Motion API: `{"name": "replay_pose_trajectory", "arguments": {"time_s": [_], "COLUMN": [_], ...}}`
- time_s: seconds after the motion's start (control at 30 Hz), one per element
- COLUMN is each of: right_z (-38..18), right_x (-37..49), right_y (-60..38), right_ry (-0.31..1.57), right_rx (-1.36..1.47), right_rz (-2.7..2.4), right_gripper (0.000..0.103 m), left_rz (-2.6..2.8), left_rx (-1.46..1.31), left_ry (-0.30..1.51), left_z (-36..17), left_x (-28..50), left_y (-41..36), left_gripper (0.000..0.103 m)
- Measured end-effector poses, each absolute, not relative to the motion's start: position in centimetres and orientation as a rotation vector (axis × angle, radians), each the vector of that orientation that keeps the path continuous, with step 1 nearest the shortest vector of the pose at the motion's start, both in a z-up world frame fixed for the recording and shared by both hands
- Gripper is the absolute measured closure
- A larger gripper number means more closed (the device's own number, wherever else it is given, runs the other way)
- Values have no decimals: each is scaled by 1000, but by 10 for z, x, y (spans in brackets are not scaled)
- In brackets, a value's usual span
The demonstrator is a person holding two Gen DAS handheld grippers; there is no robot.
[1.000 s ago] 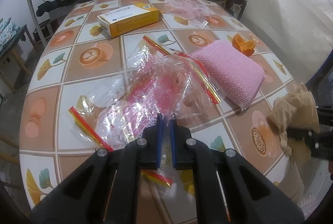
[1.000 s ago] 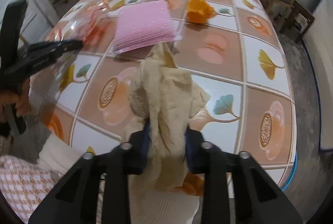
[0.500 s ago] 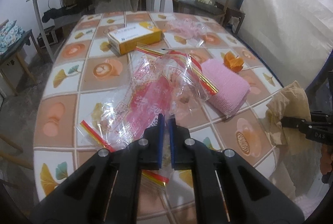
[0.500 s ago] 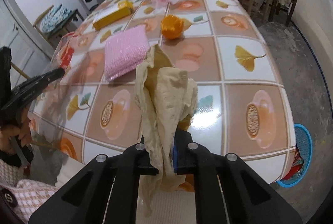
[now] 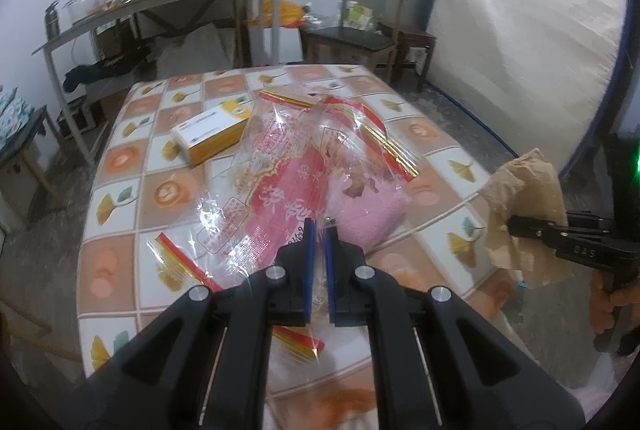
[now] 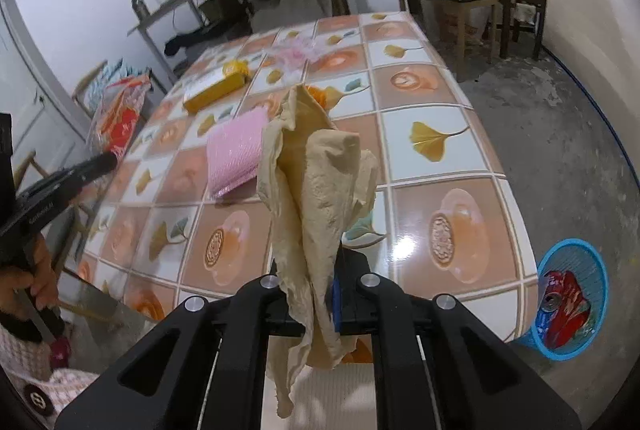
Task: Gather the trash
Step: 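Carry the zip bag and beige cloth over the blue basket and open both grippers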
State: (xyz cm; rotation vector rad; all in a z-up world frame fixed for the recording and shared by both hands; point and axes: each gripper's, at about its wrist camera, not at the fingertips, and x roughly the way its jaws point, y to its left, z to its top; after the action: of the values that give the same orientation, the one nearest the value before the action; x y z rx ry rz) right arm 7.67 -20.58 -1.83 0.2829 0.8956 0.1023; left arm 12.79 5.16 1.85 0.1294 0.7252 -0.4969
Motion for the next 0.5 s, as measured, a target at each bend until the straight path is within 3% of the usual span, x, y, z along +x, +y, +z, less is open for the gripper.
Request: {"name": "replay_pose_trajectory", "arguments": {"time_s": [0.5], "right_z": [-30], "right_x": [-22], "right_y": [-337], "right_ry": [696], "right_rx": [531], "right_rz": [-142], "right_gripper": [94], "left_rz": [-817], "left_rx": [350], "left_ry": [709], "left_z": [45], "left_x": [90], "left_y": [-127], "left_gripper": [99]}}
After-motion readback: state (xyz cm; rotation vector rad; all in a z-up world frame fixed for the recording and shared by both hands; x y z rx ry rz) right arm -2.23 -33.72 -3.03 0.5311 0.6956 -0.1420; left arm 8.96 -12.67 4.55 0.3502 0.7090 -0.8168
